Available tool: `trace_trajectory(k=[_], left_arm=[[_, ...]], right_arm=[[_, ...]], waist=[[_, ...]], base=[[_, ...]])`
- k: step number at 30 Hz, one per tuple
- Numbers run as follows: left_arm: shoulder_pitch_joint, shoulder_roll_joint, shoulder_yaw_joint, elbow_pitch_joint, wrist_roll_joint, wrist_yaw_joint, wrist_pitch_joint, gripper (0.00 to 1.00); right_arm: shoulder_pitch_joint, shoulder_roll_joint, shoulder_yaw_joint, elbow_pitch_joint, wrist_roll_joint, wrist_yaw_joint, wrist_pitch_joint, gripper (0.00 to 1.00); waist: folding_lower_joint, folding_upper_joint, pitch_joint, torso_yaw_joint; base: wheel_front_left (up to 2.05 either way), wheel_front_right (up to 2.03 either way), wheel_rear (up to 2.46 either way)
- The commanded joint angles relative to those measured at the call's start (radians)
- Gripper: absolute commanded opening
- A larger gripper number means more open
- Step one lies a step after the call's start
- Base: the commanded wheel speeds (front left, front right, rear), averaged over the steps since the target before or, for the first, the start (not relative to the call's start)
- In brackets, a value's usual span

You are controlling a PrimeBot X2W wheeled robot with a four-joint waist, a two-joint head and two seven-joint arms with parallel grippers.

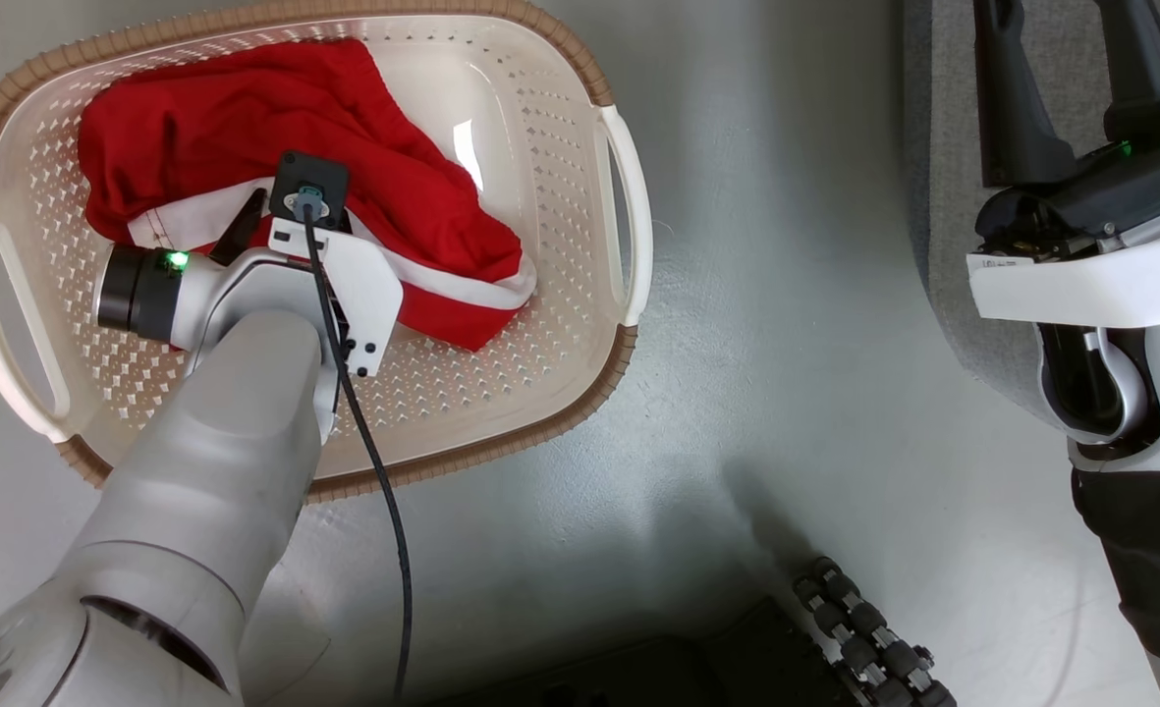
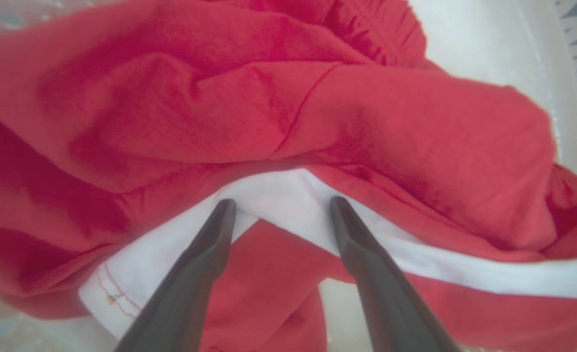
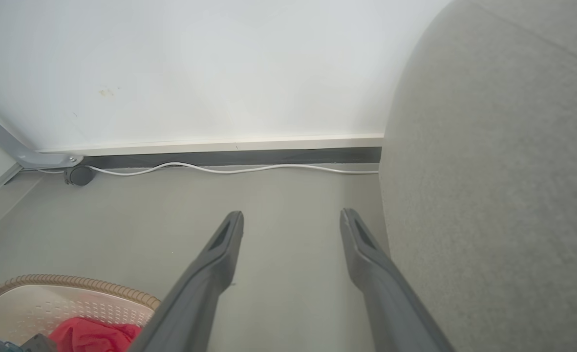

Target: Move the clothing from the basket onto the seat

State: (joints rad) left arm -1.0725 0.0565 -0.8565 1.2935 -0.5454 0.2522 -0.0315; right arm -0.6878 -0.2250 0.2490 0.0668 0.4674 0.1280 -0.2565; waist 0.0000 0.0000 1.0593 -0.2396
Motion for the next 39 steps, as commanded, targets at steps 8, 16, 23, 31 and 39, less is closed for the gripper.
trace_trajectory(k=[8,16,23,31,39], left_arm=[[0.004,0.012,0.003,-0.003,-0.007,-0.002,0.039,0.47],[0.006,0.012,0.005,-0.003,-0.022,-0.018,0.015,0.00],[0.037,0.018,0.013,-0.003,-0.040,-0.044,-0.074,0.00],[0.098,0.006,0.025,-0.003,-0.072,-0.084,-0.162,0.00],[0.174,-0.005,0.036,-0.041,-0.107,-0.111,-0.225,0.00]], right_arm=[[0.062,-0.016,-0.008,-0.035,0.019,0.003,-0.005,1.00],[0.055,-0.014,-0.031,-0.037,0.024,0.003,-0.005,1.00],[0.040,-0.013,-0.049,-0.018,0.025,0.003,-0.005,1.00],[0.060,-0.019,-0.049,0.013,0.016,0.003,-0.005,1.00],[0.089,-0.031,-0.043,0.055,0.007,0.003,-0.005,1.00]], waist=[[0.0000,0.0000,0.009,-0.006],[0.0000,0.0000,0.006,-0.013],[0.0000,0.0000,-0.052,-0.010],[0.0000,0.0000,-0.173,0.012],[0.0000,0.0000,-0.324,0.046]], base=[[0.00,0.00,0.00],[0.00,0.00,0.00],[0.00,0.00,0.00],[0.00,0.00,0.00],[0.00,0.00,0.00]])
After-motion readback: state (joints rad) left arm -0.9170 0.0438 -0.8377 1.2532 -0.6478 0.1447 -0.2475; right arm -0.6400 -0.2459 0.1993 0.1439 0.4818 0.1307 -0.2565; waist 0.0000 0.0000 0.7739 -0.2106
